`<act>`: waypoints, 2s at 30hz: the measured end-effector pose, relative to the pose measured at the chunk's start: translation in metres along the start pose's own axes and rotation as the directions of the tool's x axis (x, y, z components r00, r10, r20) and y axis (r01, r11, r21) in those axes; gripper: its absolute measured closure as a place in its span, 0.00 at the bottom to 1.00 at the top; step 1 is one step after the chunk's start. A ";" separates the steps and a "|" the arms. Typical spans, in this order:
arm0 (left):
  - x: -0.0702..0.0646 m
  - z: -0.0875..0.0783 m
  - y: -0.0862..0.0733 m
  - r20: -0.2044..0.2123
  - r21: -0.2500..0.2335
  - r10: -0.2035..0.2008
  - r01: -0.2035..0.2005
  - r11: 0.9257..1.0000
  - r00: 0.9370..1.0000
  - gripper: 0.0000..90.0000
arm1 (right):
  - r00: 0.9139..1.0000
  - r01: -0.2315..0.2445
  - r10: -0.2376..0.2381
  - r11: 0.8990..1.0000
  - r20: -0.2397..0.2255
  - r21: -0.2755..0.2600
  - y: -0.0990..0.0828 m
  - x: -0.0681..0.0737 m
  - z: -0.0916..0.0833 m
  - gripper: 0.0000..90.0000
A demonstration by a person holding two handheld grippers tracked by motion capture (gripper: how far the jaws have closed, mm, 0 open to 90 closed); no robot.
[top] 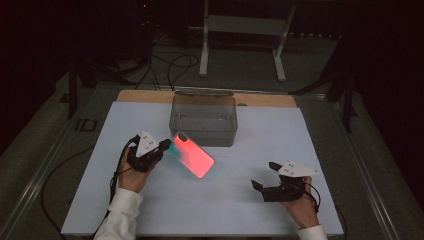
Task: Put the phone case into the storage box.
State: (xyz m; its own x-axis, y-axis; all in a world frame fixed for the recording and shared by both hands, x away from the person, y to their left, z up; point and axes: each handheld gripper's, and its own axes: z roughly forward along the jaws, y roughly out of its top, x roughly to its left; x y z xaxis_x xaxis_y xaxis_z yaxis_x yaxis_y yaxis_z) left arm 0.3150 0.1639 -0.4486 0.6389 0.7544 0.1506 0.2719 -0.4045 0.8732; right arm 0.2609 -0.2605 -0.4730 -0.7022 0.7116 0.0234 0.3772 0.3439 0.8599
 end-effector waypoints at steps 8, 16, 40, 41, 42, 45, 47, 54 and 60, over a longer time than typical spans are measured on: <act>-0.001 -0.003 0.000 0.010 -0.018 0.012 -0.012 1.000 1.000 0.99 | 0.999 0.026 -0.025 1.000 -0.044 0.014 0.026 -0.002 0.010 0.10; 0.000 -0.004 -0.001 0.018 -0.017 0.025 -0.024 1.000 1.000 0.99 | 0.997 0.034 -0.030 0.998 -0.077 0.061 0.050 -0.002 0.023 0.10; -0.005 -0.006 -0.001 0.046 -0.034 0.064 -0.062 0.997 0.997 0.99 | 0.977 0.088 -0.056 0.985 -0.208 0.147 0.117 0.013 0.063 0.10; -0.005 -0.006 -0.001 0.048 -0.035 0.066 -0.065 0.997 0.997 0.99 | 0.975 0.087 -0.053 0.985 -0.217 0.148 0.118 0.014 0.064 0.10; -0.006 -0.006 -0.001 0.050 -0.035 0.069 -0.068 0.997 0.996 0.99 | 0.974 0.088 -0.053 0.985 -0.222 0.149 0.118 0.015 0.066 0.10; -0.007 -0.006 -0.001 0.048 -0.040 0.075 -0.073 0.997 0.996 0.99 | 0.968 0.088 -0.046 0.983 -0.248 0.160 0.120 0.018 0.071 0.10; -0.007 -0.007 -0.001 0.050 -0.042 0.079 -0.076 0.996 0.996 0.99 | 0.964 0.088 -0.040 0.981 -0.263 0.173 0.121 0.021 0.074 0.11; -0.009 -0.006 0.001 0.056 -0.047 0.088 -0.086 0.995 0.995 0.99 | 0.949 0.086 -0.017 0.974 -0.314 0.207 0.125 0.029 0.085 0.11; -0.012 -0.007 0.002 0.057 -0.051 0.101 -0.098 0.994 0.993 0.99 | 0.938 0.075 0.013 0.968 -0.345 0.240 0.128 0.033 0.094 0.10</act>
State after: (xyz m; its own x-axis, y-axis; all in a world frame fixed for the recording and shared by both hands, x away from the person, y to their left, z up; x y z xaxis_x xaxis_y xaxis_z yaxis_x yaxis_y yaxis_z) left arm 0.3031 0.1575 -0.4451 0.7029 0.6791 0.2118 0.1708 -0.4501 0.8765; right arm 0.3425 -0.1351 -0.4106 -0.8625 0.4607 0.2094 0.4576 0.5332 0.7115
